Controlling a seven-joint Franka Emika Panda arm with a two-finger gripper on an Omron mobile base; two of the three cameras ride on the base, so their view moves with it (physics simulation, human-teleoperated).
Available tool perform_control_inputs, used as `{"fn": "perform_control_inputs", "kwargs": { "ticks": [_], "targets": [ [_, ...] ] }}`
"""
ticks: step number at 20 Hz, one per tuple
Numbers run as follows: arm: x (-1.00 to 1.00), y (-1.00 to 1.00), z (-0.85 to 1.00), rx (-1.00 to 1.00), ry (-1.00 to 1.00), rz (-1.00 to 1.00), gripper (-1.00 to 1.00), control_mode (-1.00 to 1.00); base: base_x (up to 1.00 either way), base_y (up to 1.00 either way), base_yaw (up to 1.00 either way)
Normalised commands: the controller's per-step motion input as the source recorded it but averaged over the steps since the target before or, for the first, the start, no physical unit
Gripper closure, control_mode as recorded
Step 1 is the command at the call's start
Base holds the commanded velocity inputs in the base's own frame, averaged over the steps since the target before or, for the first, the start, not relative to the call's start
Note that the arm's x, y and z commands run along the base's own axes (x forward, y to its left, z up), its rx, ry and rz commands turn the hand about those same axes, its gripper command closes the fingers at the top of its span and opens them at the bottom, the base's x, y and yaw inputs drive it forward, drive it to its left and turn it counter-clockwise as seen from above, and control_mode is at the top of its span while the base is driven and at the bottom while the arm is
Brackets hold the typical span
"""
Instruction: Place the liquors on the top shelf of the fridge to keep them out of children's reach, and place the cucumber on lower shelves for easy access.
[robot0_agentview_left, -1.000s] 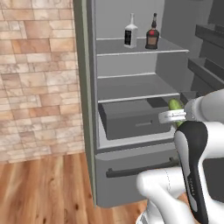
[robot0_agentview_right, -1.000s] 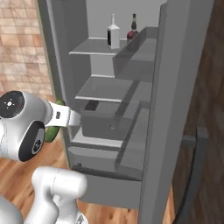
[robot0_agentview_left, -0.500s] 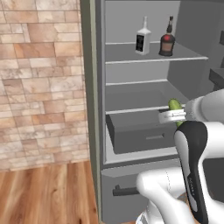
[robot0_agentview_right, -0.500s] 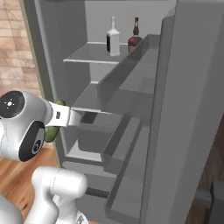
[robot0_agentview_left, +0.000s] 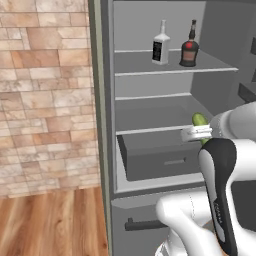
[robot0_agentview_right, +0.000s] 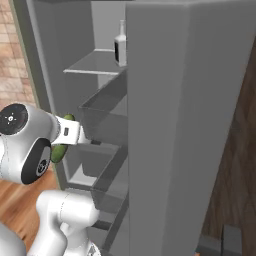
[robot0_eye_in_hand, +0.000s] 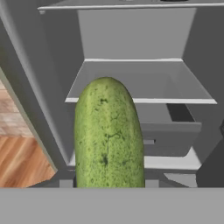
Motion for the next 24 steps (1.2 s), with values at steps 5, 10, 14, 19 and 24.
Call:
{"fn": "perform_control_inputs", "kwargs": {
  "ticks": [5,10,14,19,24],
  "targets": [
    [0.00,0.00,0.00,0.00,0.00,0.00,1.00,1.00,0.22,-0.22,0.01],
    [0.08,0.00,0.00,0.00,0.01,0.00,1.00,-1.00,0.29,0.00,0.00],
    [0.61,0.00,-0.04,0.00,0.06,0.00,1.00,-1.00,0.00,0.00,0.00],
    [0.70,0.00,-0.15,0.00,0.08,0.00,1.00,-1.00,0.00,0.00,0.00],
    [0.63,-0.05,-0.29,0.00,0.02,0.00,1.00,-1.00,0.00,0.00,0.00]
  ]
}}
